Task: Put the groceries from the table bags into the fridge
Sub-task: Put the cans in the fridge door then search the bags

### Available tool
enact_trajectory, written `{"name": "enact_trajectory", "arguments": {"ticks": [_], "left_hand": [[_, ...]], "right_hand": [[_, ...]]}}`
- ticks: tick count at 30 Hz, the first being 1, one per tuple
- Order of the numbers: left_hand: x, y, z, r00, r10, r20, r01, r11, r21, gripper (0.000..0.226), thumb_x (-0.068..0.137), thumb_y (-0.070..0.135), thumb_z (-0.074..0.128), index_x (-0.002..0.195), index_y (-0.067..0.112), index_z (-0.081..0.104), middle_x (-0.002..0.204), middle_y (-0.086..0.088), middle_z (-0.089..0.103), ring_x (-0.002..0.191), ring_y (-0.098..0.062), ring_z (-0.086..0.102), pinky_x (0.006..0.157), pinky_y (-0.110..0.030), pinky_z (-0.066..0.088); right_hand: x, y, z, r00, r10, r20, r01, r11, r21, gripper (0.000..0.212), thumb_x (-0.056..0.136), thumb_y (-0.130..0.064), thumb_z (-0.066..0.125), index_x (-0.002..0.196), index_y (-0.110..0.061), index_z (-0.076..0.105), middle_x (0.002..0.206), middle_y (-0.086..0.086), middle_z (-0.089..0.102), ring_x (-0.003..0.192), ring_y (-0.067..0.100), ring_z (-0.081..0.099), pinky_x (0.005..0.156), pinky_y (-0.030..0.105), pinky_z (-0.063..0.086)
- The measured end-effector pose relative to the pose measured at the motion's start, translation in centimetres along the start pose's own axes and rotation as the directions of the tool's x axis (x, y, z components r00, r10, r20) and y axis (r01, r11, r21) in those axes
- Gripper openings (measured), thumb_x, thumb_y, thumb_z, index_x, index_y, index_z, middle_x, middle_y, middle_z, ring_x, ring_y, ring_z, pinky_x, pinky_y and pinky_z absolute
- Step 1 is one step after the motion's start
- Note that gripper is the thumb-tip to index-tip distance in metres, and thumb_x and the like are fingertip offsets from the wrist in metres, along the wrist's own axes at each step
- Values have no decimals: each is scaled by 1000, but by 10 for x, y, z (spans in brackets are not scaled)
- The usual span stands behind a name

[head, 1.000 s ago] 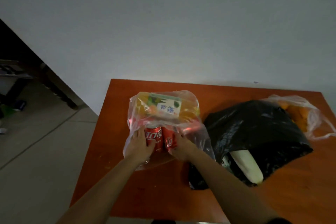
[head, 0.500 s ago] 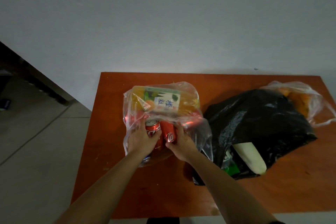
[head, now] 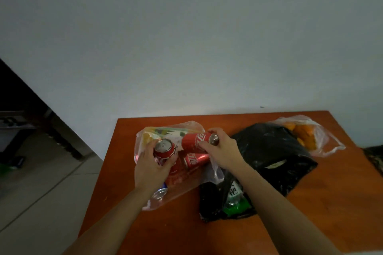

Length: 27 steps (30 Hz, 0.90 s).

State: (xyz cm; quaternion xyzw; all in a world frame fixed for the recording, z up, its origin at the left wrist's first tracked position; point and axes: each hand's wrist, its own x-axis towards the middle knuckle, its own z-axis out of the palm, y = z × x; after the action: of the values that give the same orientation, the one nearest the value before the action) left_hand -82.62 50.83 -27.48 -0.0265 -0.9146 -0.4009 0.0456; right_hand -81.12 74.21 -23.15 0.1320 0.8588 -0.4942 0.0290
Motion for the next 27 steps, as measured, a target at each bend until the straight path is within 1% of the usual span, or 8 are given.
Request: {"name": "enact_trajectory", "arguments": {"ticks": [4,7,11,13,15,20,23,27], "left_hand": [[-6,65,-9,988,101,-112,-106,994,-38,74,72,85,59,130,40,44,122,10,62,112,-16,61,87,-45,57],[-21,130,-8,969,207,-134,-227,961,-158,64,79,71,64,130,38,46,124,7,61,112,-18,59,90,-48,55],[-46,222,17,913,377,-154,-404,882,-244,60,83,53,71,134,32,46,129,3,56,118,-20,52,91,-49,55],[-60,265,37,884,452,-117,-465,832,-303,60,85,45,72,137,31,45,133,4,53,122,-19,50,92,-47,56],[-76,307,57,842,535,-67,-517,766,-382,61,86,43,73,138,32,44,137,8,51,126,-16,50,95,-45,56],[-126,400,107,694,720,16,-591,581,-560,60,88,40,71,140,30,43,141,4,53,124,-17,56,97,-45,55],[-162,437,132,580,809,102,-543,476,-692,61,88,34,73,142,29,44,143,3,53,125,-21,56,97,-41,56],[-222,468,164,413,895,170,-416,351,-839,61,86,29,74,140,30,45,140,6,53,122,-13,56,91,-26,55]], "right_hand": [[-43,-4,-67,967,-116,-225,131,990,51,58,85,-37,76,134,-26,48,105,-4,61,80,-4,58,58,3,46],[-81,7,-118,907,-173,-384,210,976,56,59,84,-43,76,133,-32,45,106,-5,63,89,3,65,75,17,57],[-135,28,-189,759,-196,-621,251,968,2,59,85,-41,77,130,-29,42,108,-5,67,91,5,67,72,9,52],[-162,41,-223,670,-211,-712,241,969,-61,56,85,-45,75,129,-32,43,109,-10,65,95,8,67,78,19,56],[-193,56,-252,591,-212,-778,200,973,-113,56,86,-48,74,131,-34,44,113,-11,63,99,10,66,83,31,59],[-277,89,-309,353,-199,-914,17,978,-207,55,89,-47,69,137,-31,45,125,-4,61,104,10,59,88,36,58],[-334,102,-326,192,-142,-971,-104,981,-164,54,91,-45,68,137,-31,45,128,-4,59,109,12,58,90,40,58],[-418,111,-325,6,-127,-992,-276,953,-124,55,91,-39,70,139,-26,46,124,-17,47,108,9,53,91,32,56]]}}
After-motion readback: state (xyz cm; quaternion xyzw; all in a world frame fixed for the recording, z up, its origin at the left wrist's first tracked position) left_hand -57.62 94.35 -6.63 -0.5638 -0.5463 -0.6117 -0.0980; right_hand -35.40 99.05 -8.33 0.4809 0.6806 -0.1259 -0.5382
